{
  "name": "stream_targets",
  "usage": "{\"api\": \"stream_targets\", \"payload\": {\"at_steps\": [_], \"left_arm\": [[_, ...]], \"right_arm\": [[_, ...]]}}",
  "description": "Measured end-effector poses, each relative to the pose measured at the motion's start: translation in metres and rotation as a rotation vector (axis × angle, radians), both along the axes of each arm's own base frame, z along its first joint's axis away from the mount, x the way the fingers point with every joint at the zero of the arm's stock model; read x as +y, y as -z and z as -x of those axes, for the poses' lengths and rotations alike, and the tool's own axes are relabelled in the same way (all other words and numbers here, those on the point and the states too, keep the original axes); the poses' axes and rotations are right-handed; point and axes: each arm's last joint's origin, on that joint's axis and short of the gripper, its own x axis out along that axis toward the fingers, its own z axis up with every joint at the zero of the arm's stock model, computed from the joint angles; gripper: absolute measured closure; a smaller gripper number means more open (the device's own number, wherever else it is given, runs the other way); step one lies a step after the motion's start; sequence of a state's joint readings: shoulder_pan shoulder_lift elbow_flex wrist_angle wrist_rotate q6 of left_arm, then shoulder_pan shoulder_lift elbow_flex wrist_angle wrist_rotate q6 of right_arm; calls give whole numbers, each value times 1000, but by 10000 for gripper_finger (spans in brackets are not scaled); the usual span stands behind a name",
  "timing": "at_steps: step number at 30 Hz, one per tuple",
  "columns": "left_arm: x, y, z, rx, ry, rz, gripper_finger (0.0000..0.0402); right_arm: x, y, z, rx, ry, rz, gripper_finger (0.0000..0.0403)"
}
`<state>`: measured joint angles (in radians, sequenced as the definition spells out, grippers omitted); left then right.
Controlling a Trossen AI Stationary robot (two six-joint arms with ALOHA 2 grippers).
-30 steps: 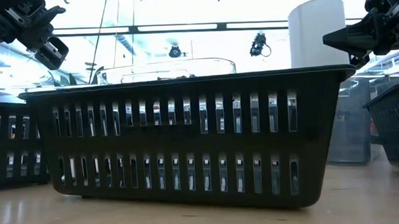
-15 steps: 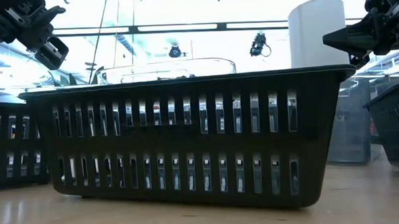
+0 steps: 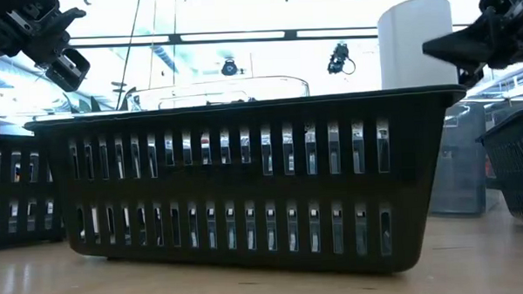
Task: Stack baskets by color
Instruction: Stack the bottom right transparent bin on top of the bottom left transparent bin
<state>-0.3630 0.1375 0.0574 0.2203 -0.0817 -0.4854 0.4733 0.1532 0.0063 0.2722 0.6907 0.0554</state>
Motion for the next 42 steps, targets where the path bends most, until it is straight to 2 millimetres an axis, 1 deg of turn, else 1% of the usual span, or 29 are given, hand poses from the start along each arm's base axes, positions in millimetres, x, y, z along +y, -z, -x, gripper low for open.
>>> {"api": "stream_targets", "payload": {"at_steps": [2,4,7,9,11,12,15,17,20,25,28,30,32,34,36,38,42], "left_arm": [[0,0,0,0,0,0,285],[0,0,0,0,1,0,285],[0,0,0,0,0,0,285],[0,0,0,0,0,0,285],[0,0,0,0,0,0,285],[0,0,0,0,0,0,285],[0,0,0,0,0,0,285],[0,0,0,0,0,0,285],[0,0,0,0,1,0,285],[0,0,0,0,1,0,285],[0,0,0,1,0,0,285],[0,0,0,1,0,0,285],[0,0,0,1,0,0,285],[0,0,0,0,0,0,285],[0,0,0,0,0,0,285],[0,0,0,0,0,0,285],[0,0,0,1,0,0,285]], "right_arm": [[-2,-8,1,-65,30,33,391],[-5,-19,3,-165,62,15,391],[-12,-33,9,-338,122,-162,391],[-17,-36,11,-403,190,-276,391],[-20,-35,11,-424,224,-345,391],[-20,-35,10,-429,219,-352,391],[-20,-35,8,-431,130,-309,391],[-20,-35,7,-433,102,-298,391],[-19,-31,3,-409,78,-351,391],[-15,-15,-12,-259,-47,-453,391],[-12,-4,-22,-158,-71,-491,391],[-10,1,-27,-108,-90,-512,391],[-7,2,-32,-55,-139,-490,391],[-2,-6,-39,19,-236,-476,391],[2,-17,-47,138,-284,-480,392],[5,-27,-52,300,-243,-481,393],[7,-54,-57,590,-72,-465,393]]}}
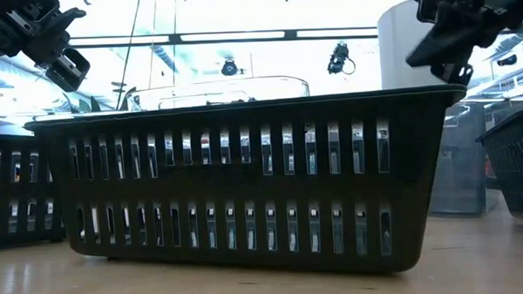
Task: Stack baskets by color
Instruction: Stack the bottom right transparent bin on top of the bottom left transparent bin
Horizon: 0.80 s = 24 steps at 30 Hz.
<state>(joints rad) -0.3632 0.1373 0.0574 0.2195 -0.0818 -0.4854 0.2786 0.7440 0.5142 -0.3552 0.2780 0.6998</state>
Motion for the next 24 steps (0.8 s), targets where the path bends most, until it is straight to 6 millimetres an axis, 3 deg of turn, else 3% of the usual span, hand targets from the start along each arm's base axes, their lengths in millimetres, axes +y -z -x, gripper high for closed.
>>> {"api": "stream_targets", "payload": {"at_steps": [5,13,18,24], "left_arm": [[0,0,0,0,0,0,285],[0,0,0,1,0,0,285],[0,0,0,1,0,0,285],[0,0,0,2,0,-1,285]], "right_arm": [[10,-19,-11,198,-42,-12,381],[24,-19,-29,575,-67,63,336],[15,-14,-42,708,-22,126,294],[-3,1,-54,821,-13,89,284]]}}
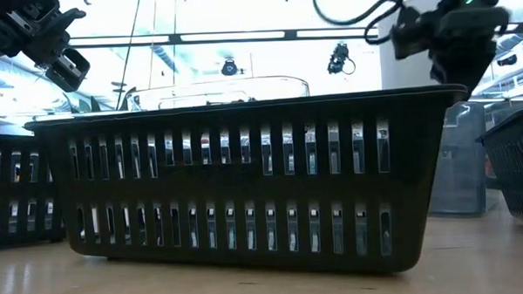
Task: Stack baskets by color
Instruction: Stack the bottom right transparent bin on top of the bottom left transparent bin
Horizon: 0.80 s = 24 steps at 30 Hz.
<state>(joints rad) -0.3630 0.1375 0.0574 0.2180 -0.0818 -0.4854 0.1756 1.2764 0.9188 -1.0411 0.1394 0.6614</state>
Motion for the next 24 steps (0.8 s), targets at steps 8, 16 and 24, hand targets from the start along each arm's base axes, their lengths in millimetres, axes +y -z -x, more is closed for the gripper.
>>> {"api": "stream_targets", "payload": {"at_steps": [8,16,24], "left_arm": [[0,0,0,0,1,0,285],[0,1,0,7,0,-3,285],[0,1,0,6,0,-2,285]], "right_arm": [[-15,4,-5,3,42,-30,284],[-4,-17,-11,-47,34,-163,284],[61,-15,-31,45,-23,-295,284]]}}
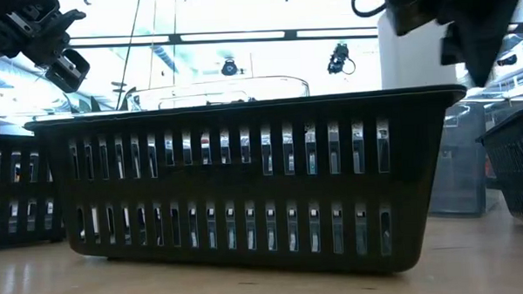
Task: Stack baskets by color
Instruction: Stack the bottom right transparent bin on top of the bottom left transparent bin
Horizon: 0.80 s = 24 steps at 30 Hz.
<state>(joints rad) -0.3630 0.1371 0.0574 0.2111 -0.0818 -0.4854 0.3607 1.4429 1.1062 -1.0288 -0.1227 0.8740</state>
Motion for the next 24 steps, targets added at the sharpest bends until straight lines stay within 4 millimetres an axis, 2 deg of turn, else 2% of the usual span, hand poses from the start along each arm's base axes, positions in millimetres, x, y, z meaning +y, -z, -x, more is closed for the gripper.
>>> {"api": "stream_targets", "payload": {"at_steps": [4,7,14,20,24], "left_arm": [[0,0,0,0,0,0,285],[0,0,0,0,0,0,285],[0,0,0,-1,0,0,285],[0,0,0,-1,0,0,285],[0,0,0,-1,0,0,285]], "right_arm": [[31,8,-10,75,-62,-30,284],[44,12,-15,126,-93,-9,283],[50,19,-17,179,-96,28,249],[51,18,-16,177,-8,54,208],[56,18,-14,180,57,65,198]]}}
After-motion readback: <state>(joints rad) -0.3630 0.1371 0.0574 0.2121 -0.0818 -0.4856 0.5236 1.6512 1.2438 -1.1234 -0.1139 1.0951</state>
